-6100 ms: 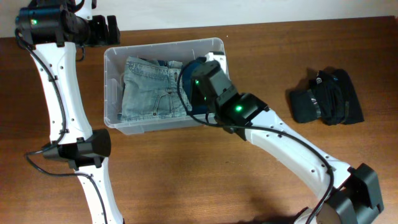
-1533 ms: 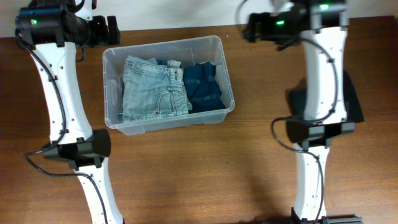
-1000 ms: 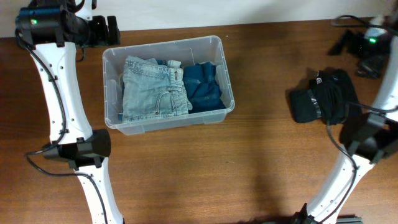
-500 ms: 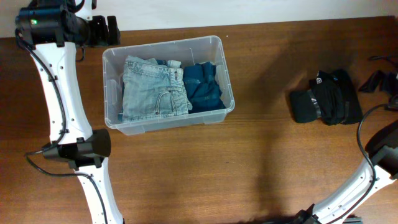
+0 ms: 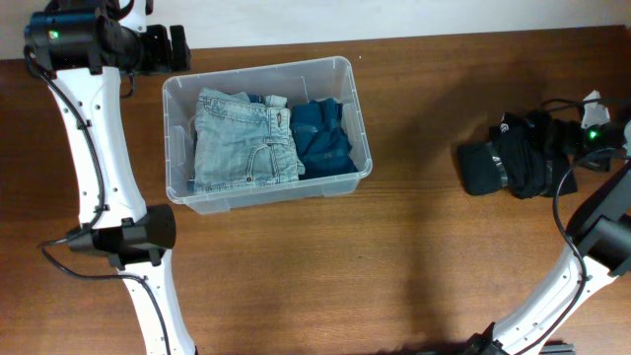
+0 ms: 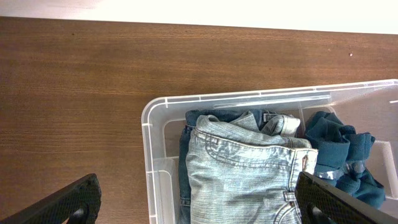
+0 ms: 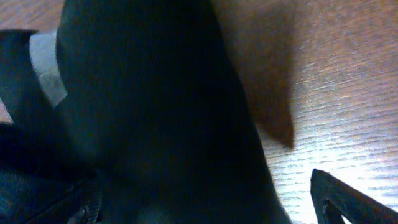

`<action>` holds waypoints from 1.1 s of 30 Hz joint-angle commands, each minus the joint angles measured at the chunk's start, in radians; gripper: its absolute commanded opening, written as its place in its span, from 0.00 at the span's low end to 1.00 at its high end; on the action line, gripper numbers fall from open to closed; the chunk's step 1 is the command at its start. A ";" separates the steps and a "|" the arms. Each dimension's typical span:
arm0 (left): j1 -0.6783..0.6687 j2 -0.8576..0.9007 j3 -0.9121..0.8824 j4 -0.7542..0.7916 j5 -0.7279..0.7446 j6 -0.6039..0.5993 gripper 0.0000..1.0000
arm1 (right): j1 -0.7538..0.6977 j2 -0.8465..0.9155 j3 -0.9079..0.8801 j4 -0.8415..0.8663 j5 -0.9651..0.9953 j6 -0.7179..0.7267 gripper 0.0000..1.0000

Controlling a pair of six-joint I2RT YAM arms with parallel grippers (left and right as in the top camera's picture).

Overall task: Pack container
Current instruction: 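Grasp the black garment with the right gripper, then carry the black garment into the container and release it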

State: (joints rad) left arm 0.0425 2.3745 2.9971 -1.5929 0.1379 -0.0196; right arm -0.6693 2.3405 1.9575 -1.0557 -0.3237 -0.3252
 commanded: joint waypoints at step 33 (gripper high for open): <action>0.002 -0.026 0.013 -0.002 -0.008 0.012 0.99 | 0.204 -0.036 0.915 -0.640 -0.403 0.455 0.04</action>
State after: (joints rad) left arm 0.0425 2.3745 2.9971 -1.5932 0.1379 -0.0196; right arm -0.5835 2.3272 2.8346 -1.6924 -0.5953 0.0319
